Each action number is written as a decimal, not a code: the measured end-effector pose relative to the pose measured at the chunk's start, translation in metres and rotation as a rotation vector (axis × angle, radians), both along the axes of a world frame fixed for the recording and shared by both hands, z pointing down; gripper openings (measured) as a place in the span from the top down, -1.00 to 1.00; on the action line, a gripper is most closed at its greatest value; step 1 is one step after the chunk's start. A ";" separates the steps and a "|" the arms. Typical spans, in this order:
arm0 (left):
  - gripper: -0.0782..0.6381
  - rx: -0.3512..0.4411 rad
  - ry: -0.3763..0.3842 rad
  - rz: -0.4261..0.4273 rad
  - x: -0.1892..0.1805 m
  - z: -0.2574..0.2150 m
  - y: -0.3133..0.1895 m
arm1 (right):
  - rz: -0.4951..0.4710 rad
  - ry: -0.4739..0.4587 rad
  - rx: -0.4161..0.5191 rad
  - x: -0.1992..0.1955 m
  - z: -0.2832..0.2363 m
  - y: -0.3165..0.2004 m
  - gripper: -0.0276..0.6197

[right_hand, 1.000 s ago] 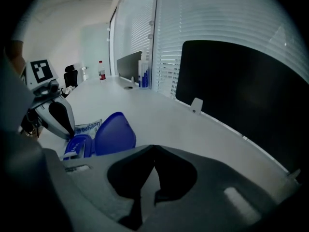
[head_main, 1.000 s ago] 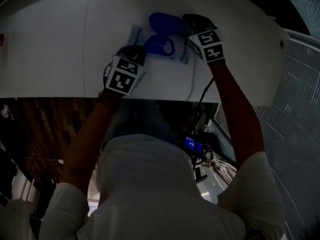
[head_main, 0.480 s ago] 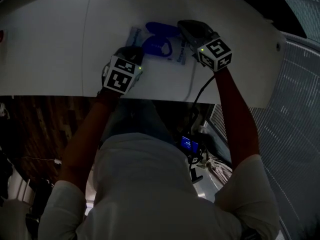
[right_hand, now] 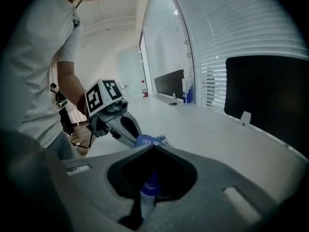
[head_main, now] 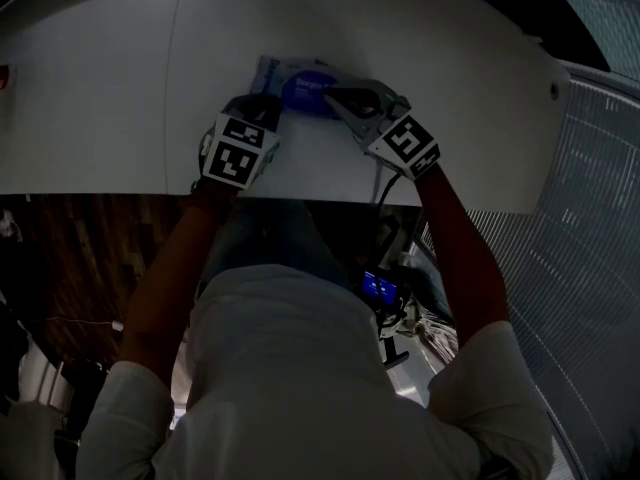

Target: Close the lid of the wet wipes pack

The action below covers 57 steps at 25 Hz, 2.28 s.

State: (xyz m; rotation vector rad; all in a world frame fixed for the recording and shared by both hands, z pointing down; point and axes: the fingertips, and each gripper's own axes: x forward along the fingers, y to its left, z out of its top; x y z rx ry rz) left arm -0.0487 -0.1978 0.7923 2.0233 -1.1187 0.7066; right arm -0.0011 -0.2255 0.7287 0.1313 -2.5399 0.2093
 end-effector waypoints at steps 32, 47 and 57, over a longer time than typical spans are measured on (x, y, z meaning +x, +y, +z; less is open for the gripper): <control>0.77 0.037 0.012 -0.021 -0.006 -0.023 0.004 | 0.012 0.301 0.171 -0.014 0.053 0.021 0.91; 0.77 0.210 0.083 0.012 0.024 -0.149 0.026 | 0.319 -0.007 0.135 -0.009 -0.096 0.035 0.91; 0.77 0.412 0.190 -0.080 0.024 -0.262 0.044 | 0.524 -0.297 0.178 -0.004 -0.231 0.064 0.91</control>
